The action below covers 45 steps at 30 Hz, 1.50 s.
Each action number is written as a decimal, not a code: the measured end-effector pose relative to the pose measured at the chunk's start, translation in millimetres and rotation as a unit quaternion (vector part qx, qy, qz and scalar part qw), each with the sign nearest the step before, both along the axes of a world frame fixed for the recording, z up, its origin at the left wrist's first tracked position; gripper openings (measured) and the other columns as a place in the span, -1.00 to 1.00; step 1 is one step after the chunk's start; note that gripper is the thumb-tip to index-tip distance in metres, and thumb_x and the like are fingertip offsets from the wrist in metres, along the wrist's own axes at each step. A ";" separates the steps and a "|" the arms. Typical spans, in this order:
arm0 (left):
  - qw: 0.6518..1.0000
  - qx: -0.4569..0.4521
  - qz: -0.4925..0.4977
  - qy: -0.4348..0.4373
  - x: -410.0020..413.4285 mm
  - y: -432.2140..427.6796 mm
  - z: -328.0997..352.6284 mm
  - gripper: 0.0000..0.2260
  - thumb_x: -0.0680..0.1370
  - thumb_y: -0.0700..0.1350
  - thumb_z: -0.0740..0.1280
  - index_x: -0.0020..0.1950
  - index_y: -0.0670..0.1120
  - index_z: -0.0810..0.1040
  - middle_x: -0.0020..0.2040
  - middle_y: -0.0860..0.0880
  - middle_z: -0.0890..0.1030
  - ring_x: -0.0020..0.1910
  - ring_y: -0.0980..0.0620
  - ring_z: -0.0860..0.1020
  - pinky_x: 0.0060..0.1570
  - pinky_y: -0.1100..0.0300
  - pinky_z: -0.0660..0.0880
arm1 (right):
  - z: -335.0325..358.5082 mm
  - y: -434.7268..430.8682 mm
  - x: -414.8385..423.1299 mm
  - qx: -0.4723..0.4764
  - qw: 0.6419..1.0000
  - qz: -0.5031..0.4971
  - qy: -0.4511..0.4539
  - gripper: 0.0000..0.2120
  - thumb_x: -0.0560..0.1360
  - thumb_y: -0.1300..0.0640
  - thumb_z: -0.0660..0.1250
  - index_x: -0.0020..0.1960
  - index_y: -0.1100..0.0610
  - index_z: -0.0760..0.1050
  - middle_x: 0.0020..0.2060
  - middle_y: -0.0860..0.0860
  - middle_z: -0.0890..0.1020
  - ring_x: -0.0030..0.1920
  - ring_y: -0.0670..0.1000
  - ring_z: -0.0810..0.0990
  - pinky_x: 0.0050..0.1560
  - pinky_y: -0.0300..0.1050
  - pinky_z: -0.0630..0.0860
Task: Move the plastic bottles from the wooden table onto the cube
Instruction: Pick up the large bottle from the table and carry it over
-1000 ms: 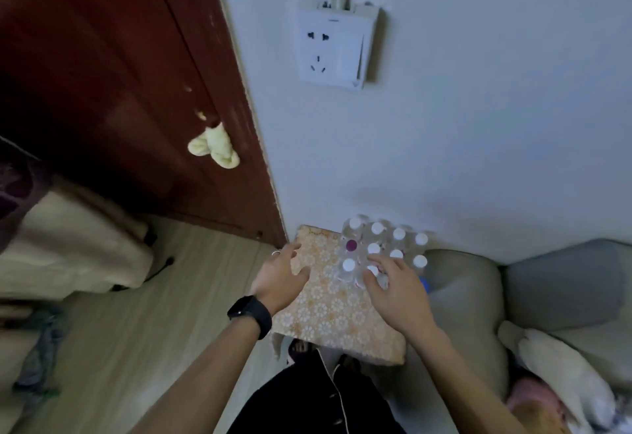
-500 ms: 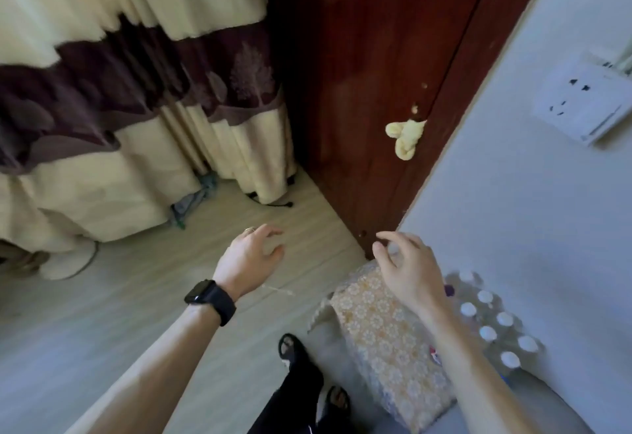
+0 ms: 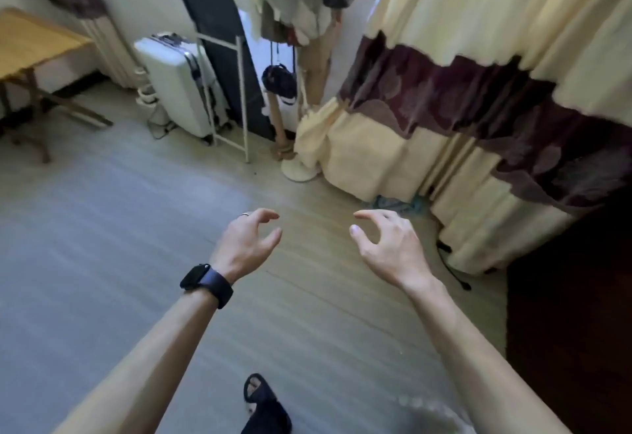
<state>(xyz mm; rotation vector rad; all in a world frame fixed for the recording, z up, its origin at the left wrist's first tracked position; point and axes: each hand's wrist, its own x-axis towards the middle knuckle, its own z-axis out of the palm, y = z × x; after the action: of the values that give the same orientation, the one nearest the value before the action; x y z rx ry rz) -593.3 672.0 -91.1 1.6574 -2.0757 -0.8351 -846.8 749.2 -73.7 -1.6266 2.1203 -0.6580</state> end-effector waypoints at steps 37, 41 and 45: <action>0.894 0.010 0.449 0.003 617.6 -555.7 -3.8 -0.73 0.56 0.05 0.38 0.25 0.07 0.58 0.19 0.02 0.64 0.23 -0.02 0.57 0.22 0.12 0.45 | 8.9 -776.3 626.2 0.028 0.907 0.419 0.026 -0.61 0.58 -0.17 0.26 0.39 -0.14 0.46 0.39 -0.04 0.48 0.43 0.09 0.32 0.34 -0.08 0.30; 0.890 0.016 0.456 0.017 687.0 -629.0 -16.9 -0.74 0.56 0.03 0.38 0.24 0.06 0.58 0.18 0.02 0.64 0.22 -0.01 0.56 0.21 0.15 0.43 | -1.7 -852.3 698.6 0.024 0.907 0.418 0.028 -0.61 0.58 -0.17 0.27 0.38 -0.15 0.47 0.38 -0.03 0.50 0.42 0.12 0.35 0.35 -0.02 0.32; 0.892 0.022 0.451 0.017 763.0 -702.9 -14.0 -0.74 0.56 0.03 0.38 0.25 0.05 0.59 0.18 0.01 0.63 0.21 0.00 0.56 0.14 0.20 0.41 | 2.2 -924.1 770.8 0.024 0.910 0.413 0.033 -0.61 0.57 -0.19 0.27 0.38 -0.16 0.47 0.37 -0.03 0.52 0.39 0.12 0.37 0.38 0.00 0.34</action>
<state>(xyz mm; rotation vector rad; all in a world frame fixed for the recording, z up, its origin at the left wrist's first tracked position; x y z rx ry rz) 169.7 -31.0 -105.1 2.2718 -1.0162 -0.5590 -76.0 -174.9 -71.5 -2.2806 1.2456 -0.2614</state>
